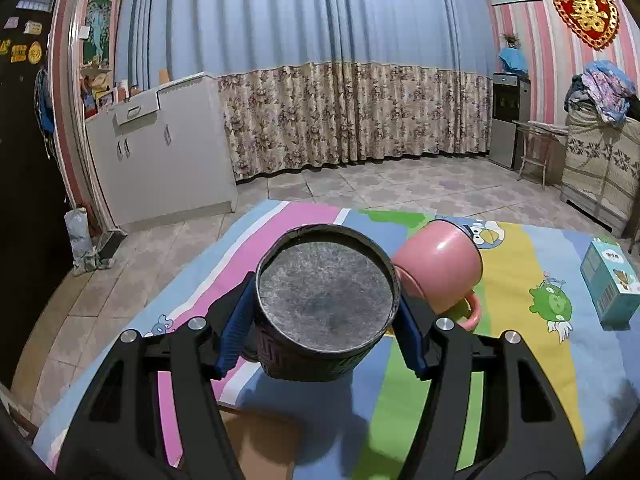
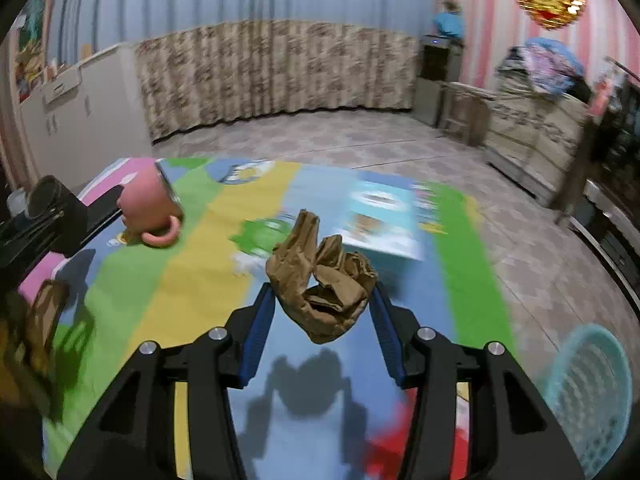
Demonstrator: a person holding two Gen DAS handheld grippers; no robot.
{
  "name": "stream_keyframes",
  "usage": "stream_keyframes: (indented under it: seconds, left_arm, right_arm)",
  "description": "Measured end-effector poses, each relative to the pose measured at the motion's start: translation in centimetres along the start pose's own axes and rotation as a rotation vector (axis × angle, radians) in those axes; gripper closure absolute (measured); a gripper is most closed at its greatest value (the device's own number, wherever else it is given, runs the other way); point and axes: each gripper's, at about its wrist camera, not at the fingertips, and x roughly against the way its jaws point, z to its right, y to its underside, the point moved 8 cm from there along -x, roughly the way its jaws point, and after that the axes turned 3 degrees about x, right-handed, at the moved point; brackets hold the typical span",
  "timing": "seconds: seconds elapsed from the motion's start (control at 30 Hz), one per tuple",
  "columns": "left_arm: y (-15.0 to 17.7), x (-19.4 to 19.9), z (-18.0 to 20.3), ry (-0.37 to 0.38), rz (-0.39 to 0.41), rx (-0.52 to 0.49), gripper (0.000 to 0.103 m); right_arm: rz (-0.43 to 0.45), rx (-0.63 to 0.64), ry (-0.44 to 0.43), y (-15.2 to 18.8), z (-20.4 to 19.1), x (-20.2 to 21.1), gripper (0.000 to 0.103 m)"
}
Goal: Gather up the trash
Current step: 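Carry the black pot and brown glove over the basket and open both grippers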
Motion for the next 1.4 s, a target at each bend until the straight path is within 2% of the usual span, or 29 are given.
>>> stream_keyframes:
  seconds: [0.23, 0.33, 0.43, 0.53, 0.7, 0.8, 0.9, 1.17, 1.4]
  left_arm:
    - [0.3, 1.6, 1.4, 0.036, 0.019, -0.032, 0.041]
    - [1.1, 2.7, 1.9, 0.08, -0.008, -0.012, 0.042]
    - [2.7, 4.0, 2.1, 0.107, -0.033, 0.01, 0.041]
    - [4.1, 6.0, 2.7, 0.089, -0.006, -0.026, 0.041]
    - [3.9, 8.7, 5.1, 0.142, -0.01, -0.049, 0.042]
    - [3.7, 10.6, 7.9, 0.194, 0.003, -0.084, 0.042]
    - [3.5, 12.9, 12.1, 0.277, 0.008, -0.123, 0.041]
    - [5.7, 19.1, 23.0, 0.487, 0.011, -0.264, 0.041]
    - [8.1, 24.8, 31.3, 0.681, 0.004, -0.34, 0.041]
  right_arm:
    - [0.004, -0.152, 0.118, 4.7, 10.2, 7.6, 0.054]
    - [0.022, -0.203, 0.184, 6.4, 14.6, 10.3, 0.054]
    - [0.03, -0.239, 0.217, 7.6, 17.3, 11.3, 0.054]
    - [0.038, -0.273, 0.244, 8.7, 19.6, 11.5, 0.054]
    - [0.026, -0.305, 0.254, 10.0, 21.8, 11.1, 0.054]
    - [0.023, -0.291, 0.288, 10.3, 23.0, 11.2, 0.054]
    - [0.036, -0.294, 0.294, 10.2, 23.8, 11.6, 0.054]
    - [0.05, -0.294, 0.308, 10.4, 25.7, 11.7, 0.054]
    - [0.042, -0.317, 0.313, 11.1, 27.4, 11.6, 0.054]
